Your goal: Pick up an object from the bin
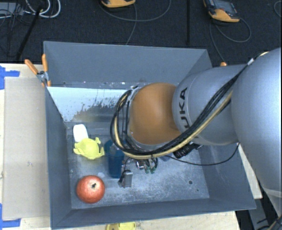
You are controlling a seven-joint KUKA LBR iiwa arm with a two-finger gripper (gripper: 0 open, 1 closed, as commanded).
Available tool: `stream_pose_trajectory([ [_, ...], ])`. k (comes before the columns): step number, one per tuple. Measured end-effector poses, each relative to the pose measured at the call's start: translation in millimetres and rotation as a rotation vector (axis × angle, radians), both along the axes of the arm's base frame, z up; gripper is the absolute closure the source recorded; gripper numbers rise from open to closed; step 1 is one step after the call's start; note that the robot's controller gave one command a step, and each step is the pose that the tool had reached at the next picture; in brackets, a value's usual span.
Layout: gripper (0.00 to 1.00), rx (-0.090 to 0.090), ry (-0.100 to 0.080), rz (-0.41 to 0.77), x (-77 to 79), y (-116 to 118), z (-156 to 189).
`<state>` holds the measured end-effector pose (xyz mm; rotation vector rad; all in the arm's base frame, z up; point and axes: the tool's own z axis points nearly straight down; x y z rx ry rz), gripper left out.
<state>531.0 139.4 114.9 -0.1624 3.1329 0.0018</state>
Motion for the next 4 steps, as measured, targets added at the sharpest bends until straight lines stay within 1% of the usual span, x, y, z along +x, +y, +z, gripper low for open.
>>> stream_pose_trajectory([
  [1,1.00,-0.001,0.005,0.006,-2.2,-4.2,-17.2],
  [2,1.00,-0.001,0.005,0.005,-2.2,-4.2,-17.2],
  [3,1.00,-0.003,0.014,0.060,-9.7,-7.4,21.2],
  [4,1.00,-0.001,0.000,0.107,-3.4,-7.1,57.2],
])
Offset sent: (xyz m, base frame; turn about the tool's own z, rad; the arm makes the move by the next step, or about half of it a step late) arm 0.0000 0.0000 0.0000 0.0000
